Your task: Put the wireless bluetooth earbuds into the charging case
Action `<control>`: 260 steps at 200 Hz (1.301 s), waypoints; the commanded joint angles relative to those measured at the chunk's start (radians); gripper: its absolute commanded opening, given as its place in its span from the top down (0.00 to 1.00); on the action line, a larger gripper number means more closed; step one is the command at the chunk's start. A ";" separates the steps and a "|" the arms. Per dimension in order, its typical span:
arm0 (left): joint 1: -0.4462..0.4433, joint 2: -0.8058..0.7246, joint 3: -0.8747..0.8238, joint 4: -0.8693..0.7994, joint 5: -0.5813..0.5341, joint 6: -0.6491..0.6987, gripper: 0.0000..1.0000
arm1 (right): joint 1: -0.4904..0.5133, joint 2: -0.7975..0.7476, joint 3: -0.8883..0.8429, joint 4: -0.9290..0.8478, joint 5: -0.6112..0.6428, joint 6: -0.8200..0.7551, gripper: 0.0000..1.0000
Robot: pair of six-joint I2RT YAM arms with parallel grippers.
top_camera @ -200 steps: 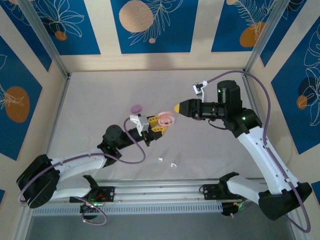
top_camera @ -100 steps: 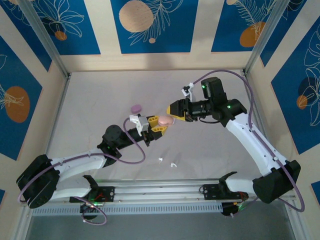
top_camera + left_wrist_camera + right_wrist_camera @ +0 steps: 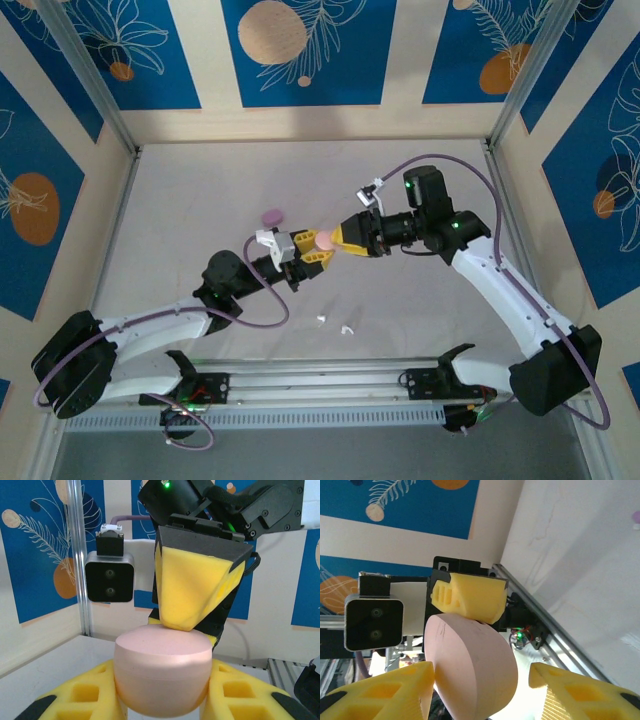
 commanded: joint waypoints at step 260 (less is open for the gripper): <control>-0.008 -0.105 0.036 -0.226 -0.180 0.028 0.29 | -0.213 -0.062 -0.217 0.100 0.241 0.064 0.91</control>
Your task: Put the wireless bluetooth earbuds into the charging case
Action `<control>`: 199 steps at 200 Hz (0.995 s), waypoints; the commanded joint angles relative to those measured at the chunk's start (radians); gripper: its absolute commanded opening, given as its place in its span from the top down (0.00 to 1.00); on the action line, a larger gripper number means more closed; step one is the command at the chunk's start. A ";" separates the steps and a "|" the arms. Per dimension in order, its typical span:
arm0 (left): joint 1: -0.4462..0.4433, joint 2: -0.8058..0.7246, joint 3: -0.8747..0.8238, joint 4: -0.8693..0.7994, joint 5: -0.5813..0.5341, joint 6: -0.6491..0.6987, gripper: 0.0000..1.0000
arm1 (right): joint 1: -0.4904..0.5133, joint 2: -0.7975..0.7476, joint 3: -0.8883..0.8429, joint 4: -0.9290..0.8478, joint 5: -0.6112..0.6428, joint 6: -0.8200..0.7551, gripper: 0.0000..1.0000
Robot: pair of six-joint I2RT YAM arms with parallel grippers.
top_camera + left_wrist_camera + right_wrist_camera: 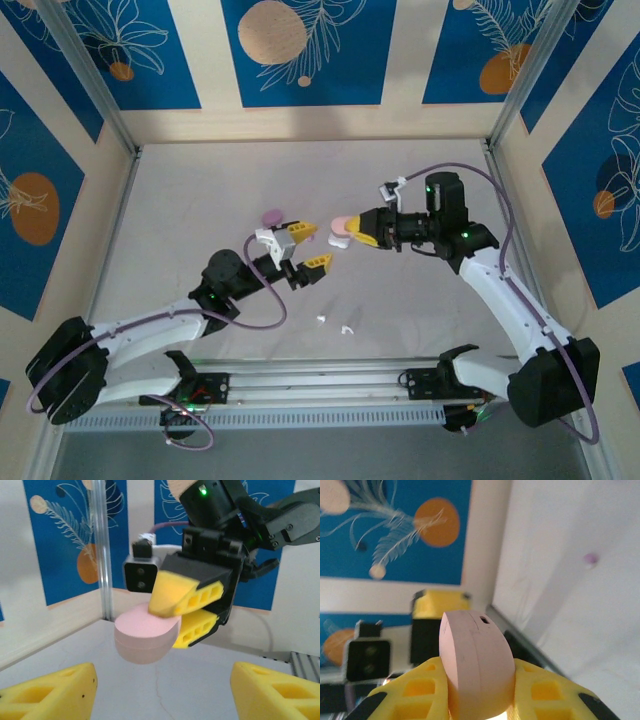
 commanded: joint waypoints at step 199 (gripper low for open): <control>0.065 0.080 0.359 -1.028 -0.465 -0.242 0.06 | -0.323 0.649 -0.011 0.018 0.162 -0.248 0.87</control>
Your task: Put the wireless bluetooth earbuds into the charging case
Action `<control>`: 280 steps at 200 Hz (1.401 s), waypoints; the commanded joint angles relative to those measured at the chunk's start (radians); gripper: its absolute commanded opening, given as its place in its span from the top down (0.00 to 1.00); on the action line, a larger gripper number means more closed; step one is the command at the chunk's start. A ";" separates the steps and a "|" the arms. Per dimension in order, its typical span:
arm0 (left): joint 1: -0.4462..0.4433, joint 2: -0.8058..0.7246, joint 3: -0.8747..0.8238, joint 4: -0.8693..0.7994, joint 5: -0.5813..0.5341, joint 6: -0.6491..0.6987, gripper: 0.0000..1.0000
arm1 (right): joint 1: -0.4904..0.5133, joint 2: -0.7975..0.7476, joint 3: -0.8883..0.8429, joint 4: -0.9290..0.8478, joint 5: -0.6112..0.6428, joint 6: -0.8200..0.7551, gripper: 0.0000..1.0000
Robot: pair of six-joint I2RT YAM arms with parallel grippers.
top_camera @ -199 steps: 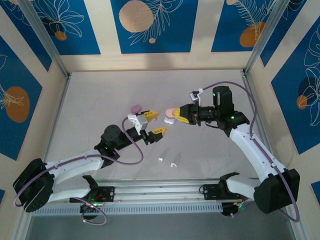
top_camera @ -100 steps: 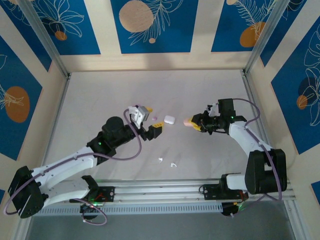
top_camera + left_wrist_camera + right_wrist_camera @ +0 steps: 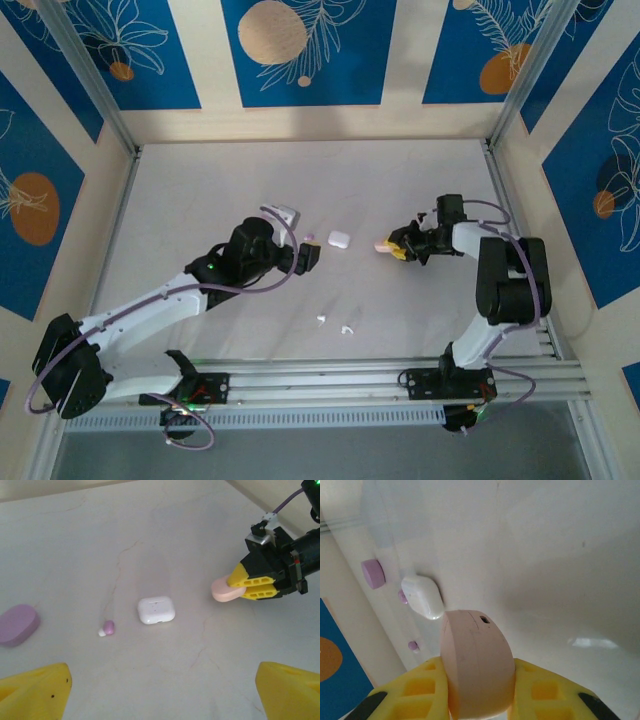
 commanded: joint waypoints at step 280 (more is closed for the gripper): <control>0.045 -0.164 -0.023 -0.085 -0.065 -0.085 0.00 | 0.185 0.025 0.366 -0.318 0.201 -0.261 0.51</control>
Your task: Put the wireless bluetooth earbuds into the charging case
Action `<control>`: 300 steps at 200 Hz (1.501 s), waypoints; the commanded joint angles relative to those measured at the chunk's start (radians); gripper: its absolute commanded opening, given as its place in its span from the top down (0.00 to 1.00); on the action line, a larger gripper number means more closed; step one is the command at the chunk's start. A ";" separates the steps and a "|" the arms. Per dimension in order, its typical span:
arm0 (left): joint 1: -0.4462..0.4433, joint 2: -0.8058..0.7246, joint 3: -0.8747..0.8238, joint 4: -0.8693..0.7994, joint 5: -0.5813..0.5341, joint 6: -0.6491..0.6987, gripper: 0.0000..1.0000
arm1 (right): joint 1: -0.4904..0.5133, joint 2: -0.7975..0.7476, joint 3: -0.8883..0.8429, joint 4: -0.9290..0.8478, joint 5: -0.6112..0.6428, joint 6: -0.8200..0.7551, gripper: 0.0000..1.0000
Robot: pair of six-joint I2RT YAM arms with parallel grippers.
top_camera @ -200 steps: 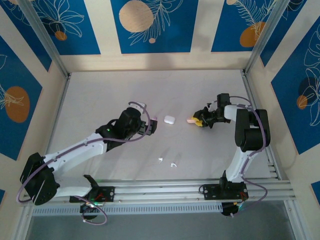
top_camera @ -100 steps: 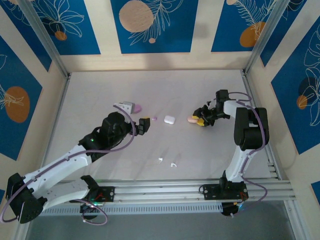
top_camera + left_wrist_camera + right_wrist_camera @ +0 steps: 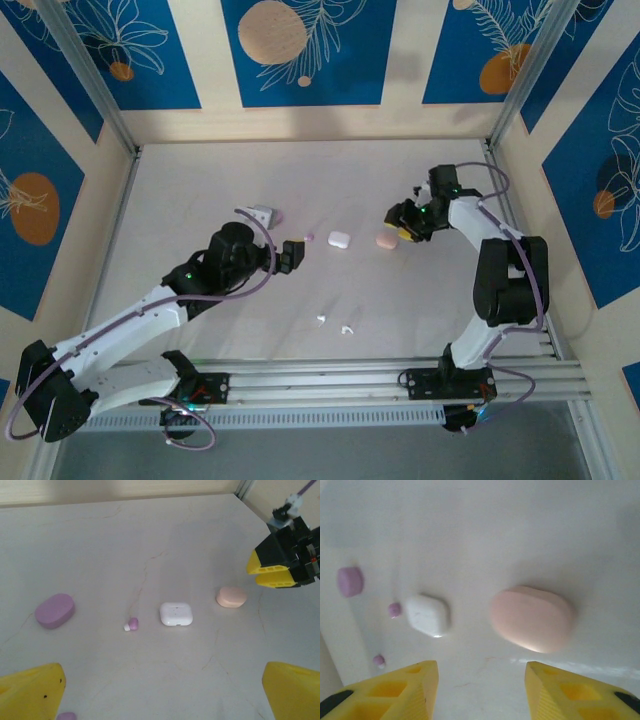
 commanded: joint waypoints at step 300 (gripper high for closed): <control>0.080 -0.146 -0.070 -0.055 0.010 -0.021 0.00 | 0.391 0.411 0.406 -0.246 0.199 -0.341 0.41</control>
